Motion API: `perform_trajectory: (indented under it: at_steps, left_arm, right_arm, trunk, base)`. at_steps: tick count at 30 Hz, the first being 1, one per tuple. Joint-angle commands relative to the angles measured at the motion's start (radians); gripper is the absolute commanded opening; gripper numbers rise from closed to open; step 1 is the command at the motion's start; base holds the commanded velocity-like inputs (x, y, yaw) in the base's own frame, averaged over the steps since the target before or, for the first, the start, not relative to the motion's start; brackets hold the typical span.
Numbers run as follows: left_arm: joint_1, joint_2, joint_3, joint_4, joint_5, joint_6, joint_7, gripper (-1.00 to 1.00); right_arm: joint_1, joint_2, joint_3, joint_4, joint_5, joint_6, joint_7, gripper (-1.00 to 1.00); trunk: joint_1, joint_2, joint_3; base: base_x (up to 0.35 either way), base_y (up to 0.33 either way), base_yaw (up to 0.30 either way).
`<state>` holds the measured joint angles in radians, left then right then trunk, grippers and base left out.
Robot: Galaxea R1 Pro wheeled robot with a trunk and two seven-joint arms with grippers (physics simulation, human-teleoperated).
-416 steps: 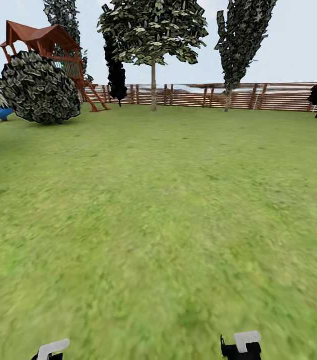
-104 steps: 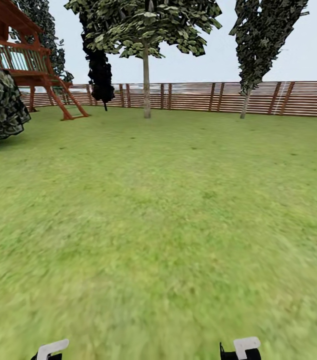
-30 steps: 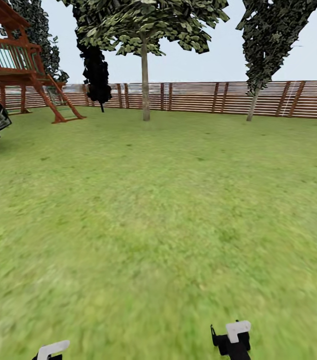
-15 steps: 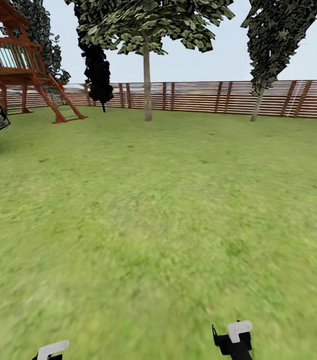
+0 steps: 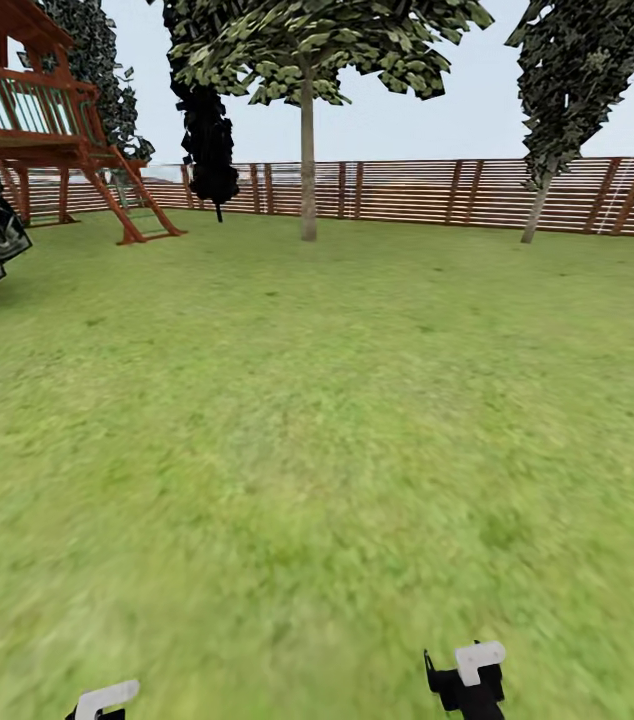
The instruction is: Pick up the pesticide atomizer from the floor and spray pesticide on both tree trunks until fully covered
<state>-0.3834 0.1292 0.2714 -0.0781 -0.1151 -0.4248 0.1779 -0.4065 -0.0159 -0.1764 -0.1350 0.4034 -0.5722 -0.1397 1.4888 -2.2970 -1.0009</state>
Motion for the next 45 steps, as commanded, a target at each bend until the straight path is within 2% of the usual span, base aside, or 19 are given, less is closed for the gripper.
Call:
perform_trajectory:
  at_steps: [1, 45]
  left_arm:
    - [0.0, 0.0, 0.0, 0.0, 0.0, 0.0, 0.0, -1.0]
    - [0.0, 0.0, 0.0, 0.0, 0.0, 0.0, 0.0, -1.0]
  right_arm:
    - [0.0, 0.0, 0.0, 0.001, 0.0, 0.0, 0.0, 1.0]
    - [0.0, 0.001, 0.001, 0.002, 0.002, 0.0, 0.0, 1.0]
  trunk:
    - [0.0, 0.0, 0.0]
    - [0.0, 0.0, 0.0]
  base:
    - [0.339, 0.072, 0.0]
    - [0.34, 0.072, 0.0]
